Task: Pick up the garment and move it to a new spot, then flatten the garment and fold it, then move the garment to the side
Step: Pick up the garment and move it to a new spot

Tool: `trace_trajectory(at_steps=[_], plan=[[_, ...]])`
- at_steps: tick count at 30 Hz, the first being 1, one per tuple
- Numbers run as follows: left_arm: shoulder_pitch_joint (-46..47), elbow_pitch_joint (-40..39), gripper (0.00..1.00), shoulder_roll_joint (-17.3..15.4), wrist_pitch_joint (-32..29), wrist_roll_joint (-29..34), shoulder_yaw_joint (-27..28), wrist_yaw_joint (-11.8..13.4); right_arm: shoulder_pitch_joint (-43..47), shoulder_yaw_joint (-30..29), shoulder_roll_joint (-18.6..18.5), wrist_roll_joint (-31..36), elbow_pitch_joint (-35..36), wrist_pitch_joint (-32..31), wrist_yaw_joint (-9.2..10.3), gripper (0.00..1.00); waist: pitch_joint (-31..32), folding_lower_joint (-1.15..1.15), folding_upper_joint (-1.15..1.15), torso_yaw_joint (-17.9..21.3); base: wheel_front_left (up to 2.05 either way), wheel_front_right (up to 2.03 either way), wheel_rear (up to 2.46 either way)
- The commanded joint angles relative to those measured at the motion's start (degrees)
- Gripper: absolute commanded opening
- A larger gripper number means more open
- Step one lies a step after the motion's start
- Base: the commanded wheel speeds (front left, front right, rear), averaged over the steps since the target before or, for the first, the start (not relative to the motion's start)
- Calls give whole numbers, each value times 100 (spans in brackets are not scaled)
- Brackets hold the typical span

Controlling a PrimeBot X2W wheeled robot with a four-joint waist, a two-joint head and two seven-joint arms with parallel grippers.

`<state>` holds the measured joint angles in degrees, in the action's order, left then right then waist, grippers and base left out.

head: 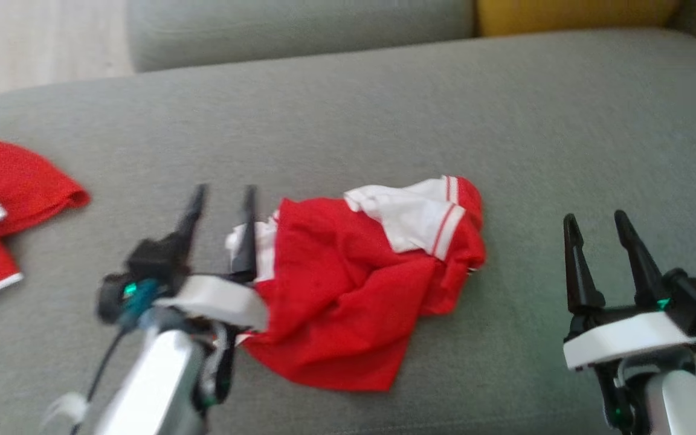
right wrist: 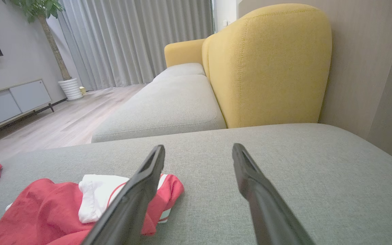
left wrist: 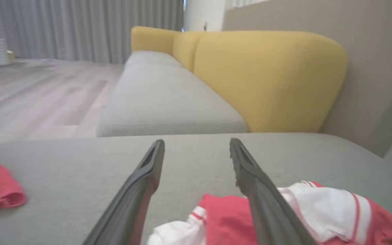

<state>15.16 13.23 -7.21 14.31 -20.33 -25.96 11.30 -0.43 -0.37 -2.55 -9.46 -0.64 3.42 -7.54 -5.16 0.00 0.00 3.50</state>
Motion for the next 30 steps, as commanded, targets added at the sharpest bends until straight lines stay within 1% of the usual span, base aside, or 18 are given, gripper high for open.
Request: trace_trajectory(at_steps=[1, 3, 6, 10, 15, 30], plan=[[58, -288, 100, -147, 65, 25, 313, 60, -56, 122, -32, 71, 213, -39, 5, 100, 222, 0, 0, -241, 0, 0, 0], [-158, -426, 100, -263, 66, 41, 517, 114, -5, 132, -32, 95, 223, -89, 5, 100, 293, 0, 0, -329, 0, 0, 0], [-455, -537, 100, -431, 67, 84, 685, 73, 62, 147, -32, 155, 236, -159, 5, 100, 372, 0, 0, -418, 0, 0, 0], [-771, -601, 100, -585, 68, 121, 714, -55, 141, 171, -32, 230, 244, -247, 5, 100, 466, 0, 0, -466, 0, 0, 0], [-1032, -690, 100, -714, 68, 180, 700, -114, 251, 210, -32, 299, 240, -331, 5, 100, 567, 0, 0, -442, 0, 0, 0], [-1573, -1014, 100, -925, 4, 308, 590, 27, 576, 202, -32, 352, 307, -468, 5, 100, 812, 0, 0, -344, 0, 0, 0]])
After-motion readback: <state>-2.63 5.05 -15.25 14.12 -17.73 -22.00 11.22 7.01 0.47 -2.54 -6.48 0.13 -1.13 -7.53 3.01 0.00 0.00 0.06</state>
